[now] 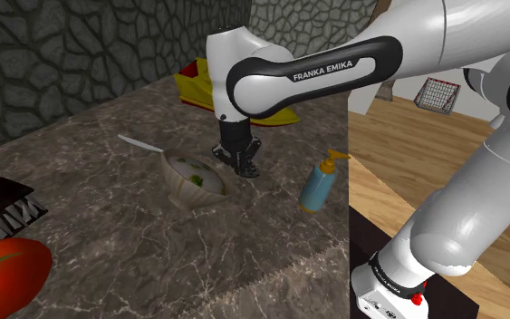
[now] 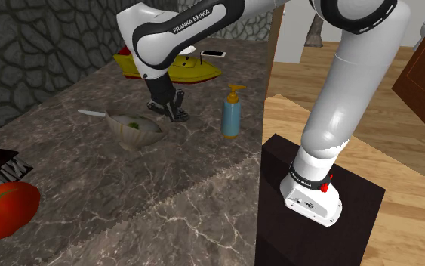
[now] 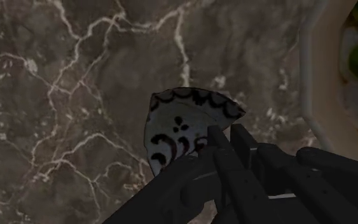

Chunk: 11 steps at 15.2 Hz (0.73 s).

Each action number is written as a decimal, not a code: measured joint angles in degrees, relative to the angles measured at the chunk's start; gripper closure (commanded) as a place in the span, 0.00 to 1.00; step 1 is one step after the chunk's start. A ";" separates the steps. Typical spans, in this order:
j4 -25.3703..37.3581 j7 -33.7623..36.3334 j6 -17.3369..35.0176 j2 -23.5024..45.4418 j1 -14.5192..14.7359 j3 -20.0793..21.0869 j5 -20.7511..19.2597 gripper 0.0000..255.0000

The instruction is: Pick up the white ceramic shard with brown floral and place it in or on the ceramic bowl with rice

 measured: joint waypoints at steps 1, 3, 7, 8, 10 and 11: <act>0.01 0.00 0.01 -0.02 0.00 0.01 0.01 1.00; -0.06 -0.03 0.01 0.00 -0.01 -0.01 0.01 1.00; -1.31 -1.26 0.47 -1.49 -0.38 -0.32 1.32 0.00; -2.45 -3.17 0.67 -3.53 -0.83 -0.82 3.38 0.00; -5.58 -7.49 0.94 -8.48 -1.53 -2.27 7.97 0.00; -6.61 -8.43 1.27 -9.64 -1.54 -2.61 9.08 0.00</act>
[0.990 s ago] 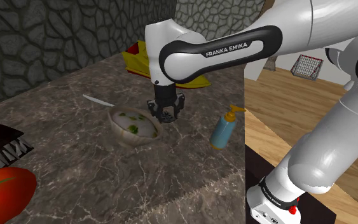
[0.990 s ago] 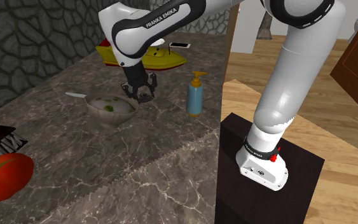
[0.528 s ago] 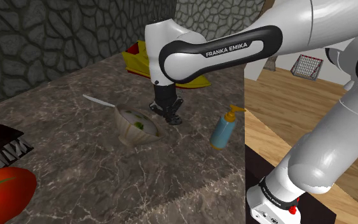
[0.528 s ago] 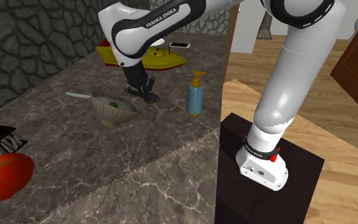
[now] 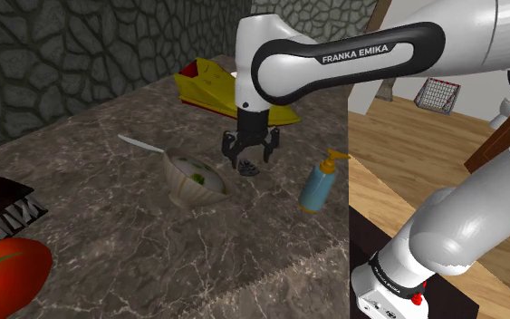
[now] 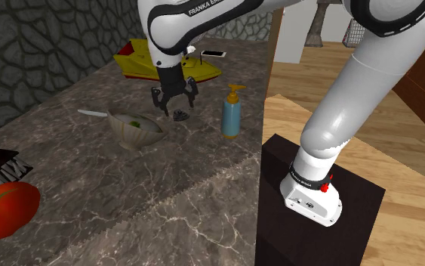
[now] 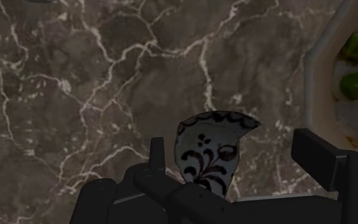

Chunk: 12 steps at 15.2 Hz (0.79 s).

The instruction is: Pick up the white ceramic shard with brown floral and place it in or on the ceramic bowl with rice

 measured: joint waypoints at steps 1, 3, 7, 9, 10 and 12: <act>-0.71 -0.45 0.48 -0.44 0.02 -0.15 0.54 0.00; -2.11 -0.70 1.89 -0.56 0.11 -0.14 0.96 0.00; -4.68 -0.69 5.00 0.00 0.23 0.09 1.05 0.00; -4.91 -0.71 5.31 0.05 0.23 0.09 1.04 0.00; -4.94 -0.71 5.38 0.08 0.23 0.10 1.04 0.00; -4.98 -0.72 5.42 0.08 0.23 0.10 1.04 0.00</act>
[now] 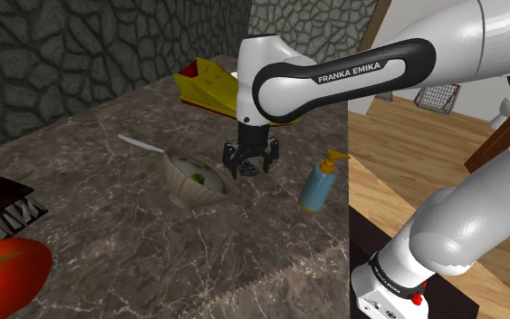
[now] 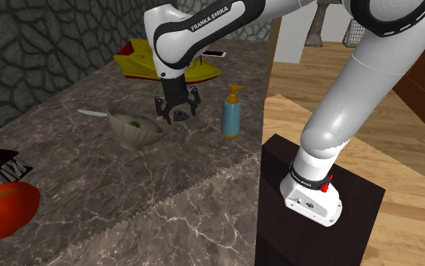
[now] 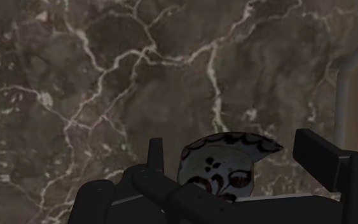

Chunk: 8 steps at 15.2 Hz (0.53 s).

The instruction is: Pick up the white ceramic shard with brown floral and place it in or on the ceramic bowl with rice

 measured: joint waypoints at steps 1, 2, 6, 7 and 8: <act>-0.01 0.00 0.01 0.00 0.00 0.00 0.00 0.00; -0.01 0.00 0.01 0.00 0.00 0.00 0.00 1.00; -0.01 0.00 0.01 0.00 0.00 0.00 0.00 1.00; -0.01 0.00 0.01 0.00 0.00 0.00 0.00 1.00; -0.01 0.00 0.01 0.00 0.00 0.00 0.00 1.00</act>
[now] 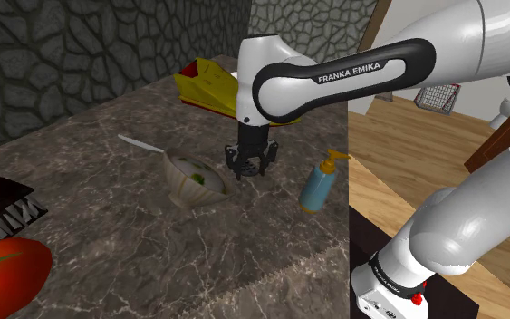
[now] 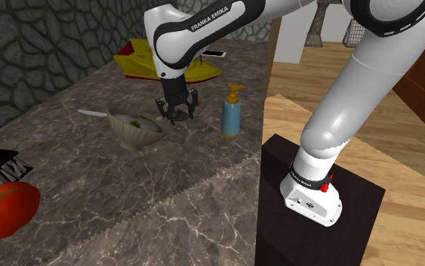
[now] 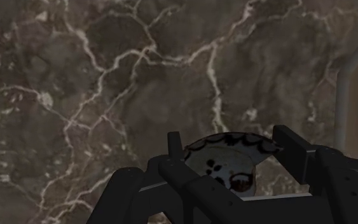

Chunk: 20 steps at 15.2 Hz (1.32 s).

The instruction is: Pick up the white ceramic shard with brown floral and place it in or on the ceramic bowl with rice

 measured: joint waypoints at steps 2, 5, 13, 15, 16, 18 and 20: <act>0.00 0.00 0.00 0.00 0.00 0.00 0.00 1.00; 0.23 -0.02 -0.34 -0.11 -0.01 -0.03 0.02 1.00; 4.32 -0.36 -6.21 -2.01 -0.17 -0.59 0.35 1.00; 5.51 -0.34 -7.82 -2.45 -0.17 -0.69 0.43 1.00; 6.22 -0.20 -8.63 -2.56 -0.13 -0.66 0.46 1.00; 7.44 -0.32 -10.09 -2.81 -0.22 -0.84 0.44 1.00; 8.82 -0.16 -11.66 -3.03 -0.20 -0.86 0.48 1.00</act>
